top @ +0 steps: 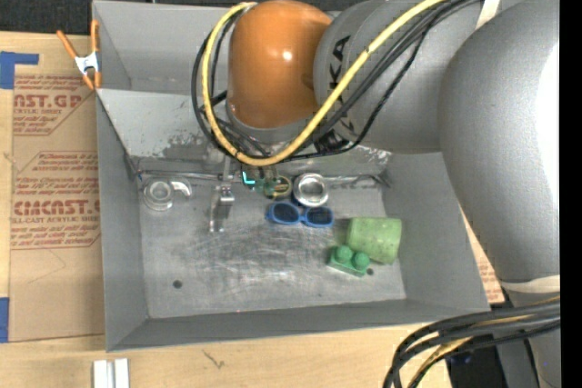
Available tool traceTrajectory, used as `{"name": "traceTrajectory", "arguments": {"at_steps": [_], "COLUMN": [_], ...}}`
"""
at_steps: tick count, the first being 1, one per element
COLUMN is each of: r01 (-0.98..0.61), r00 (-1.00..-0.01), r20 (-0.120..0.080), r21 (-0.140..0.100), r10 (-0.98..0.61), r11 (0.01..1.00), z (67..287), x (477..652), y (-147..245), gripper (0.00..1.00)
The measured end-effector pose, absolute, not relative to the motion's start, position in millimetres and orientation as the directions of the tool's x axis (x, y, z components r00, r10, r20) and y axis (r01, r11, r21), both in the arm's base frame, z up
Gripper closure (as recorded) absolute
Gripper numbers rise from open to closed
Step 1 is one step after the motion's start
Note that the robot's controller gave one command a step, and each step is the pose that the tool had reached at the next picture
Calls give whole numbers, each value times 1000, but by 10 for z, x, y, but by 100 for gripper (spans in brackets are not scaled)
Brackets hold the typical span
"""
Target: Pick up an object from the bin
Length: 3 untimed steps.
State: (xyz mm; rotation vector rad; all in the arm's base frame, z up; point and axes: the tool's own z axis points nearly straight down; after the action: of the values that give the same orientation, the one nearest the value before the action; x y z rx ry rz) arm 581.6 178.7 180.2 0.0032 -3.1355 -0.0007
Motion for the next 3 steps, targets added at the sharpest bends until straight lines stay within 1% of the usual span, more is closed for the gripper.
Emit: {"name": "traceTrajectory", "arguments": {"at_steps": [1, 2, 3], "r01": [-20, -23, -113], "r00": [-1000, -1000, -994], "r20": [10, 3, -3], "r21": [0, -4, 5], "r10": [-20, -23, -113], "r11": [1000, 1000, 994], "z": [1122, 1013, 981], "x": [5232, 5155, 5361], "y": [1981, 1328, 2482], "gripper": [0, 0, 0]}}
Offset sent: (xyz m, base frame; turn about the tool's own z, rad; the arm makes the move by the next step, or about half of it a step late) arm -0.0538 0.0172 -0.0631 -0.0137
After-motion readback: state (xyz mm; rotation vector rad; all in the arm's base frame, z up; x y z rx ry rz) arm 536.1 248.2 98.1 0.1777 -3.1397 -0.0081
